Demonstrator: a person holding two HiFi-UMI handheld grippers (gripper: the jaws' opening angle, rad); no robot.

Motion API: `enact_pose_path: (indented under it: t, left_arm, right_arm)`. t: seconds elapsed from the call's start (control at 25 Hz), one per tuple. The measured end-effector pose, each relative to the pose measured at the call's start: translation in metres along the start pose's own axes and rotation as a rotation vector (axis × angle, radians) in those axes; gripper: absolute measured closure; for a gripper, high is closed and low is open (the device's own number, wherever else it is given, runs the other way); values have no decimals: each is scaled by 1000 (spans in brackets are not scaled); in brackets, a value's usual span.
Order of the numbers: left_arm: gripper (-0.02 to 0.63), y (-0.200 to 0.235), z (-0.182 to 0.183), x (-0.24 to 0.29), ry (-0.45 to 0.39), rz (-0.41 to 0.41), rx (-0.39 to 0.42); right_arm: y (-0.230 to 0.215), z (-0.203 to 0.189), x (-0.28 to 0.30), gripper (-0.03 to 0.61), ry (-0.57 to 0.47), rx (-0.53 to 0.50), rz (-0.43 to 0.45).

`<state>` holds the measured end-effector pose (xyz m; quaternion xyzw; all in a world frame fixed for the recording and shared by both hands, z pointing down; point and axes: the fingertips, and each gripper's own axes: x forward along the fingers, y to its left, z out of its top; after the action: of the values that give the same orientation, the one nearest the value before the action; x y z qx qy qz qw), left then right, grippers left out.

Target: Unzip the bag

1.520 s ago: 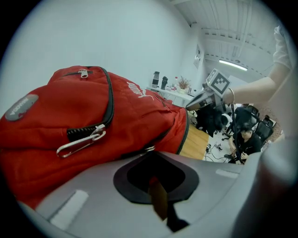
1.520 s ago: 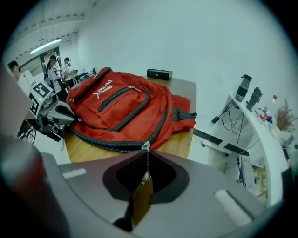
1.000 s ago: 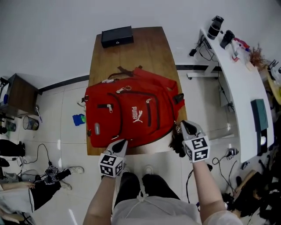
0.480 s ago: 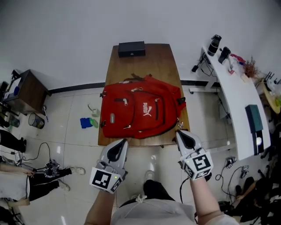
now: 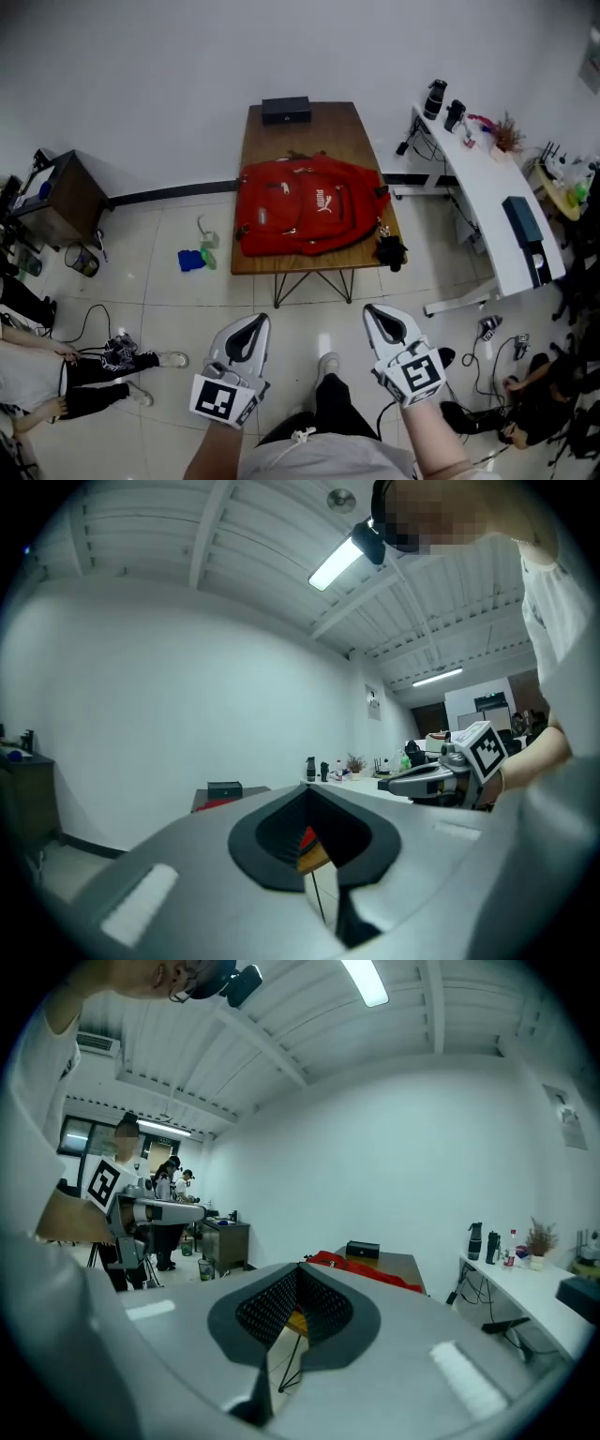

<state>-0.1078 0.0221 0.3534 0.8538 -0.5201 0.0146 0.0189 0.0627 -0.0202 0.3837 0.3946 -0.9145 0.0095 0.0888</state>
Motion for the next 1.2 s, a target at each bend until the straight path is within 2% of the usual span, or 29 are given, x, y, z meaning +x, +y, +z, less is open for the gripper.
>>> enact_pose_path:
  t: [0.24, 0.48, 0.8, 1.2]
  left_arm:
    - [607, -36, 5, -57, -14, -36, -4]
    - [607, -72, 16, -84, -34, -11, 36]
    - [607, -111, 18, -98, -41, -15, 32]
    - [607, -114, 19, -96, -50, -29, 21]
  right_arm:
    - [58, 12, -47, 571, 0, -17, 0]
    - [87, 17, -80, 571, -45, -77, 55]
    - [97, 14, -111, 571, -6, -35, 71]
    - [89, 16, -110, 571, -26, -16, 81]
